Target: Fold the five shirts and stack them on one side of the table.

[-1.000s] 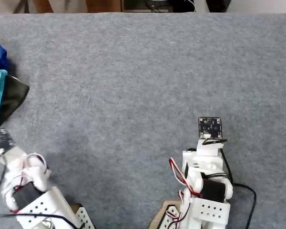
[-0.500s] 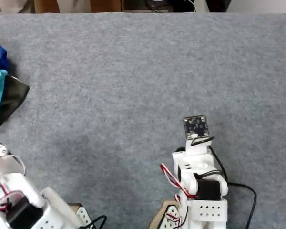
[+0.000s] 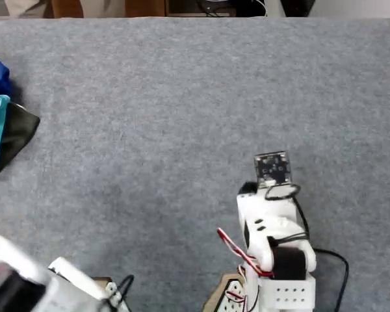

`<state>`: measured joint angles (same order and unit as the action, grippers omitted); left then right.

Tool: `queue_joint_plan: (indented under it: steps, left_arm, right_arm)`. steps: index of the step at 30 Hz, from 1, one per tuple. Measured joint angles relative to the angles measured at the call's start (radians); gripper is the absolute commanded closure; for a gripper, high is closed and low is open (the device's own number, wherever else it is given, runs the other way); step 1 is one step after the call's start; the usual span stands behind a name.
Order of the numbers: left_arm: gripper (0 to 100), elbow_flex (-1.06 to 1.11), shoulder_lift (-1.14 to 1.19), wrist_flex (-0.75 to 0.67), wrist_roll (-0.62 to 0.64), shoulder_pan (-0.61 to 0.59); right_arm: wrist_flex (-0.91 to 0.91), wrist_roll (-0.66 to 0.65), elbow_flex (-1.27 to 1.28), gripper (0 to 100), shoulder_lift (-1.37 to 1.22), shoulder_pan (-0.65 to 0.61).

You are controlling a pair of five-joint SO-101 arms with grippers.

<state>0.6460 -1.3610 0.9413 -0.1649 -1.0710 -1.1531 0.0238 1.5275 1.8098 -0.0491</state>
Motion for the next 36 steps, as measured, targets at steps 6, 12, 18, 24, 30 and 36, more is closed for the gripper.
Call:
queue_joint_plan:
  steps: [6, 12, 18, 24, 30, 36]
  left_arm:
    - [95, -0.348, 0.433, 0.157, 0.035, -0.032]
    - [87, -0.649, 0.715, 0.284, 0.041, -0.048]
    - [77, -0.758, 0.934, 0.296, 0.041, -0.048]
    - [75, -0.818, 1.099, 0.296, 0.041, -0.048]
    - [74, -0.853, 1.243, 0.356, -0.003, -0.048]
    - [74, -0.942, 1.366, 0.367, -0.037, -0.048]
  right_arm:
    - [0.066, 0.0, -0.138, 99.1, 0.0, 0.0]
    - [0.092, 0.0, -0.173, 99.0, 0.0, -0.086]
    - [0.095, 0.0, -0.184, 90.8, 0.0, -0.158]
    - [0.066, 0.074, -0.187, 82.4, 0.0, -0.199]
    - [0.054, 0.239, -0.379, 82.2, -0.189, -0.288]
    - [0.04, 0.356, -0.62, 82.2, -0.534, -0.319]
